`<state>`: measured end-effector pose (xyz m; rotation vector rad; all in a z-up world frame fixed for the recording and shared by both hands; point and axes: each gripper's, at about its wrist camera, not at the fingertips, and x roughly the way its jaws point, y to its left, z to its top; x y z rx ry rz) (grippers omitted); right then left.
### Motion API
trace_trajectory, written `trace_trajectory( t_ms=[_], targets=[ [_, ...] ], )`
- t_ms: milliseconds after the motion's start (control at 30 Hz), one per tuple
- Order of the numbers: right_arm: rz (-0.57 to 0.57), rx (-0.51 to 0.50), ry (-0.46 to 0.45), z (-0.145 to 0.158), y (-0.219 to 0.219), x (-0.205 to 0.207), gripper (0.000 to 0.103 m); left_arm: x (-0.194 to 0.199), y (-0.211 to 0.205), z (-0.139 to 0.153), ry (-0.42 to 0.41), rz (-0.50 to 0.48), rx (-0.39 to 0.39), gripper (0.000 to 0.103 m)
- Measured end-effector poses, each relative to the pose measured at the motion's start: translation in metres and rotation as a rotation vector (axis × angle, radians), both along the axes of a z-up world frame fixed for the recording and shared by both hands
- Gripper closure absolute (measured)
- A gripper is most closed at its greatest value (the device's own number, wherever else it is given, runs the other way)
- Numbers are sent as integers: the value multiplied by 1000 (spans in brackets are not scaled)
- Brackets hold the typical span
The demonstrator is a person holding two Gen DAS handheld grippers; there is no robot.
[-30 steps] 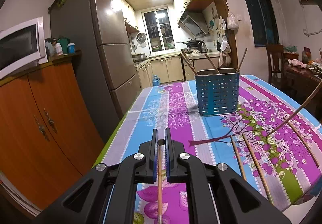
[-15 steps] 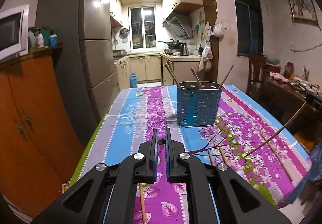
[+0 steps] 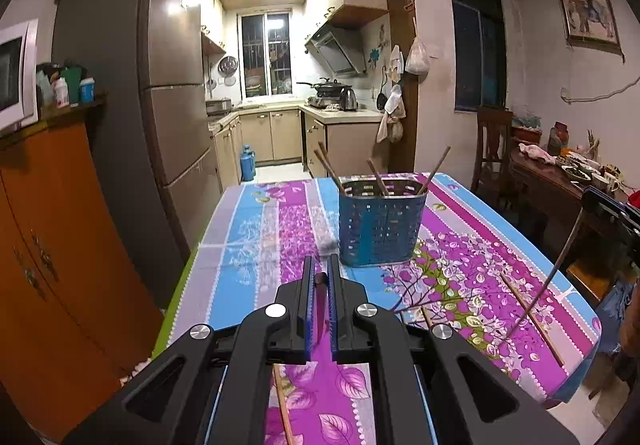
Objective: Organize utensils
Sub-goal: 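Lift the left tool's chopstick toward the blue holder while the right tool carries its own, then lower the left tool's chopstick into the holder while the right tool inserts its own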
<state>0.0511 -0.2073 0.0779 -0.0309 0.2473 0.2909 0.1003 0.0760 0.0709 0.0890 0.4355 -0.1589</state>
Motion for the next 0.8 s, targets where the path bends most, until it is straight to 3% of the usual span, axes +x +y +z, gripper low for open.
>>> trace_trajectory(
  t_ms=[633, 800],
  targets=[
    [53, 38, 58, 21, 12, 52, 98, 25, -26, 32, -13, -127, -57, 96],
    [43, 65, 16, 43, 8, 69, 98, 49, -42, 62, -62, -169, -93, 96]
  ],
)
